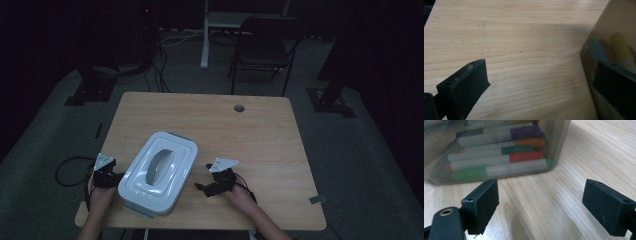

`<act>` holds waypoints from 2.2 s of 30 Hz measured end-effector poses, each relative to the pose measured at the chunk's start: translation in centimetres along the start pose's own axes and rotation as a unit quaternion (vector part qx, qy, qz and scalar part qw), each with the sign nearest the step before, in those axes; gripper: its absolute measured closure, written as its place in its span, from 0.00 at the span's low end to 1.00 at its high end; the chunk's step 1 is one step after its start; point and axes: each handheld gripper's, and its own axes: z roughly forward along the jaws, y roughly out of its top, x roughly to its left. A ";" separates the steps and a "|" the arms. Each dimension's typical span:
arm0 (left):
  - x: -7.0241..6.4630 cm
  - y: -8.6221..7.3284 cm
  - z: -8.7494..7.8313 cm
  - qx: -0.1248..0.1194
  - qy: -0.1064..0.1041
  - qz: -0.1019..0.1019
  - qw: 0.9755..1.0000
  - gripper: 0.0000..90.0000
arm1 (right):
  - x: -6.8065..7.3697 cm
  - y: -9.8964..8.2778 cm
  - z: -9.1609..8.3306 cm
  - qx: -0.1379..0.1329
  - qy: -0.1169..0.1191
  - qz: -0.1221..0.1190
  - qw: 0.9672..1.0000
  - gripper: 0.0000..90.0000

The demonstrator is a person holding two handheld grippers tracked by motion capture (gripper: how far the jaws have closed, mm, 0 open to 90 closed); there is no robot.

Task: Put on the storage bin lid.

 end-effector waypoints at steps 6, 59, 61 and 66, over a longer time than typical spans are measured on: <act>-0.9 -0.3 0.1 0.006 -0.016 -0.002 1.000 0.01 | 0.4 0.5 0.2 -0.005 0.000 -0.002 1.000 0.15; -8.2 0.7 3.4 0.044 -0.077 0.074 0.993 0.01 | -5.6 -3.8 -7.6 -0.020 -0.114 0.063 0.991 0.15; -6.8 0.4 2.5 0.042 -0.064 0.061 0.995 0.01 | -5.8 -4.3 -8.2 -0.016 -0.123 0.066 0.990 0.15; -5.0 0.1 1.1 0.036 -0.047 0.049 0.997 0.01 | -6.3 -5.4 -9.4 -0.017 -0.144 0.084 0.986 0.15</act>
